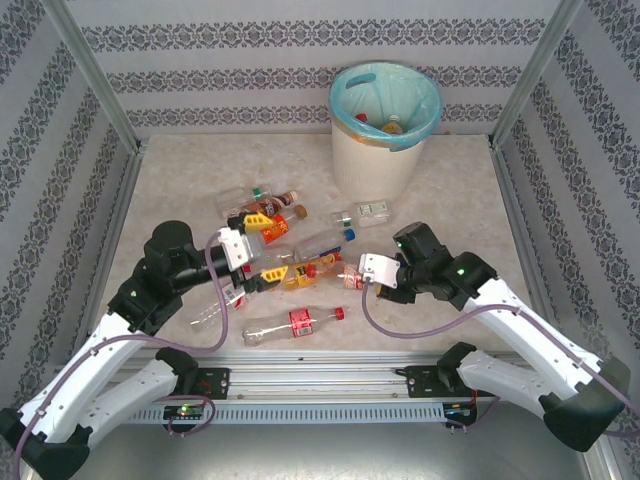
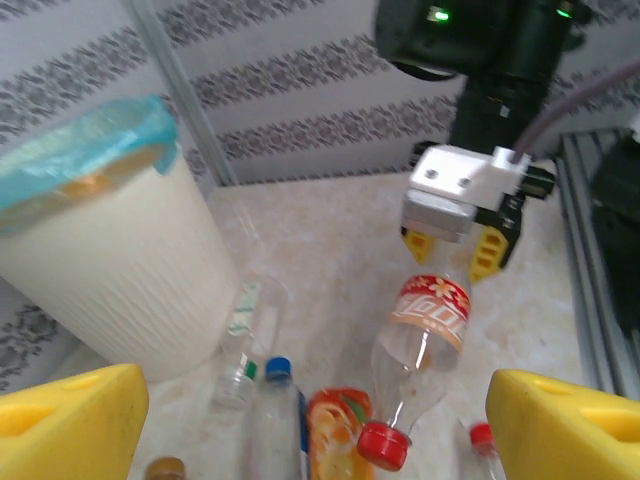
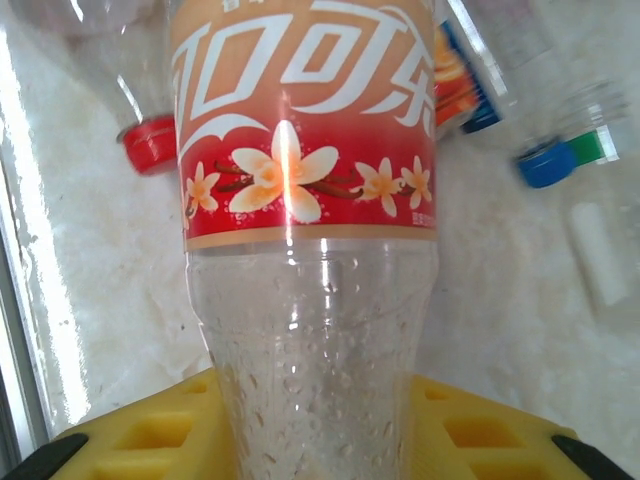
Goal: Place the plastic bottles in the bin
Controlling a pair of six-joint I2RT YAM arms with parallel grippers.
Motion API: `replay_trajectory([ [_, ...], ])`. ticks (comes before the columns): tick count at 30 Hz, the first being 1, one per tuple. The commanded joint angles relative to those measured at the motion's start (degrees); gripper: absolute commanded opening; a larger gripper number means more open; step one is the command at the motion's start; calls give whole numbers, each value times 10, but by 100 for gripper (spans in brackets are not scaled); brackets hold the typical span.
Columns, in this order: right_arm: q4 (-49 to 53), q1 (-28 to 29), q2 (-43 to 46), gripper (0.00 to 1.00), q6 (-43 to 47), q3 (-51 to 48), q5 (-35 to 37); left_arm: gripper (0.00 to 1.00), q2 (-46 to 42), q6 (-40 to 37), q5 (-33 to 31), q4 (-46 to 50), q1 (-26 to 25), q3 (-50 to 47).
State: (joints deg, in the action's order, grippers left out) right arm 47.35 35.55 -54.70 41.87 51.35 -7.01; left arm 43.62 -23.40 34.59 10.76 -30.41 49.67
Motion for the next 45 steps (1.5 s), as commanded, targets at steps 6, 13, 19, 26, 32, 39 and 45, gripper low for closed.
replay_trajectory([
  [6,-91,-78,-26,32,-112,129,0,87,101,96,-168,-38,-4,167],
  [13,-202,-111,-127,31,-197,250,28,87,210,161,-180,-4,-4,263],
  [19,-342,-161,-240,30,-267,343,52,87,241,193,-162,-50,-5,253],
  [26,-450,-207,-405,31,-293,463,71,87,250,202,-141,-52,-3,240],
  [32,-460,-239,-515,32,-317,546,62,87,245,190,-143,-44,2,225],
  [39,-461,-245,-547,42,-334,555,63,88,254,186,-134,-43,9,227],
  [45,-467,-243,-542,61,-336,551,84,88,258,185,-129,-50,13,227],
])
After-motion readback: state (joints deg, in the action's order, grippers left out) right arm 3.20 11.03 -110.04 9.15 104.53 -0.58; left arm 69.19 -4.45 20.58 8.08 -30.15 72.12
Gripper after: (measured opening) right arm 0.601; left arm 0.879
